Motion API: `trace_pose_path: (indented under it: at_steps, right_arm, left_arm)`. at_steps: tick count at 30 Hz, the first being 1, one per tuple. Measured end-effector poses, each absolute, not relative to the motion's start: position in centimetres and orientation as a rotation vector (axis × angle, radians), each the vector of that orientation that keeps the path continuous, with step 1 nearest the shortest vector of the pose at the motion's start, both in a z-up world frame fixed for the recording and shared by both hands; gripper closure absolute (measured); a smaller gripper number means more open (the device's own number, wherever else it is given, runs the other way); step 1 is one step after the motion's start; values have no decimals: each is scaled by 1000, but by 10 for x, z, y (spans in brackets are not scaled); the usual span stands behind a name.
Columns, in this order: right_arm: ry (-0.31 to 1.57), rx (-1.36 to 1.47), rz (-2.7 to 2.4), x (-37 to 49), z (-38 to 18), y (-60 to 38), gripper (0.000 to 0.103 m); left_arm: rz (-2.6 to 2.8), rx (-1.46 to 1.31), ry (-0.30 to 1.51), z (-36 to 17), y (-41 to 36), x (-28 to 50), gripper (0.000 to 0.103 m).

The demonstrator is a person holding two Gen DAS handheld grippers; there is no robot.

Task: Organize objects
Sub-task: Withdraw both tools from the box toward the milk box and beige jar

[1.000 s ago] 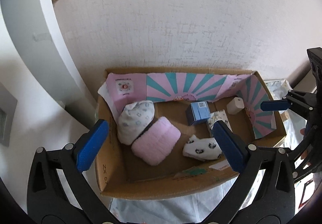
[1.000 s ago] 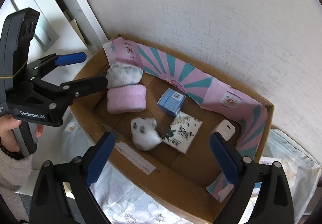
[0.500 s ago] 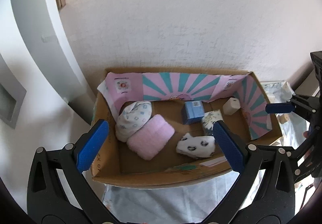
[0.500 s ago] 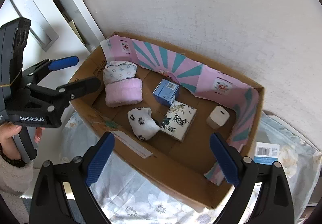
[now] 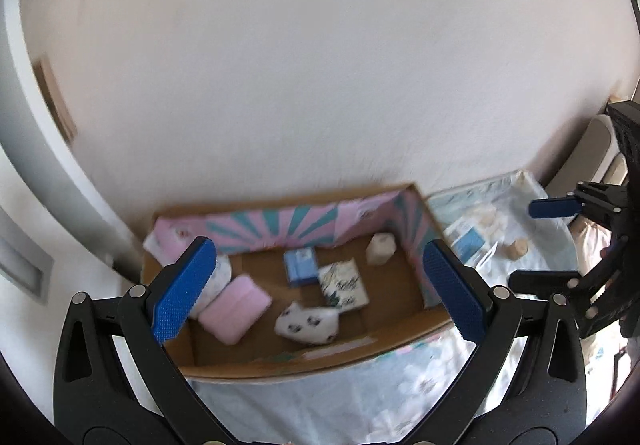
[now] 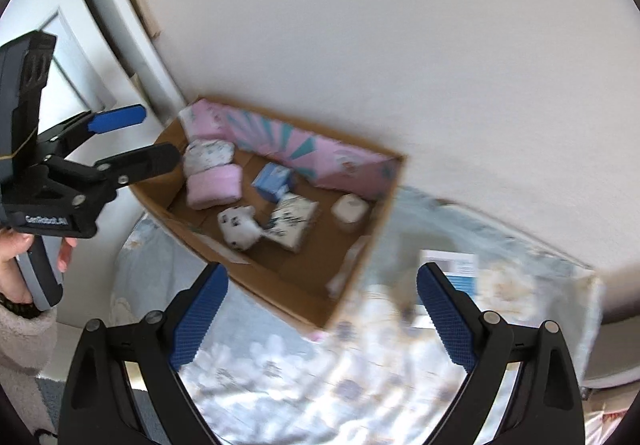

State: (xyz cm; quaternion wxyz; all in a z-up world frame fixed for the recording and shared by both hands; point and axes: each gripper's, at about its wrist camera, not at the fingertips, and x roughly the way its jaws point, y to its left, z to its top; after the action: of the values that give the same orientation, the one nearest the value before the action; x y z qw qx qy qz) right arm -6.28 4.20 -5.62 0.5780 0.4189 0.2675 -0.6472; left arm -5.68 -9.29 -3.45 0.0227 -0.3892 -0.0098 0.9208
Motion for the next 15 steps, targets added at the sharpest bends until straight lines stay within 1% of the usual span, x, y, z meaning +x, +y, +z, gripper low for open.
trace_pose_path:
  at_steps: [7,11,15]
  right_arm:
    - [556,967,-1637,-110,-19,95,9]
    - [488,971,-1702,-136,-8,129,9]
    - [480,989,-1775,-161,-8,163,9]
  left_arm:
    - [2859,-1049,-56,-5,-39,-50,0]
    - [2817,-1044,-61,-1,2,-52,0]
    - [2851,-1050,-93,-2,37,-49,0]
